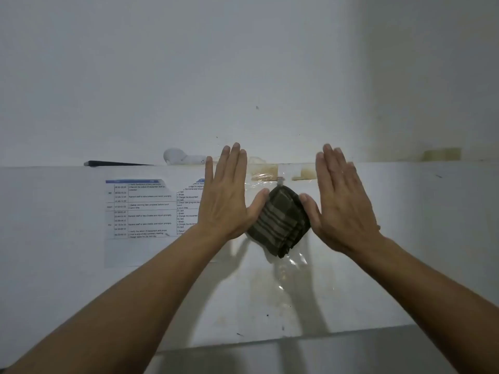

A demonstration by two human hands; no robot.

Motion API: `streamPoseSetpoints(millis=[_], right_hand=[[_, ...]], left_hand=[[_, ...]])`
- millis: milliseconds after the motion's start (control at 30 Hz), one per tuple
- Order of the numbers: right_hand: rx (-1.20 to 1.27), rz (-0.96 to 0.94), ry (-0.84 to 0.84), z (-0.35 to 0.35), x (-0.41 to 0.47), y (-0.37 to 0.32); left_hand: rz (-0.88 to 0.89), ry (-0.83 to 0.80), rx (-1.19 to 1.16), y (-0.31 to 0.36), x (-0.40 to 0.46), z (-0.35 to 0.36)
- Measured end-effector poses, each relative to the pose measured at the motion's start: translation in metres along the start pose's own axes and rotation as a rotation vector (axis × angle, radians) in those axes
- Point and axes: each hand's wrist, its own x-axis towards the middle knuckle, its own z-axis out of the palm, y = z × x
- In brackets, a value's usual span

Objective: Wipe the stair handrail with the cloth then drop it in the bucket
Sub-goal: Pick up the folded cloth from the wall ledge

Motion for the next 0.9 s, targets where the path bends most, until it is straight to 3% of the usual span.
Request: streamPoseSetpoints(millis=[667, 800, 900], right_hand=[[-0.067, -0.072, -0.005, -0.007, 0.046, 0.005], [0.014, -0.069, -0.086, -0.003, 0.045, 0.009], [0.077, -0.025, -0.196, 0.003, 0.041, 0.015]], left_hand=[[0.037, 0.070, 0.018, -0.003, 0.014, -0.017], [0.009, -0.015, -0.058, 0.001, 0.007, -0.008], [-0.076, -0.177, -0.151, 0.004, 0.002, -0.001]])
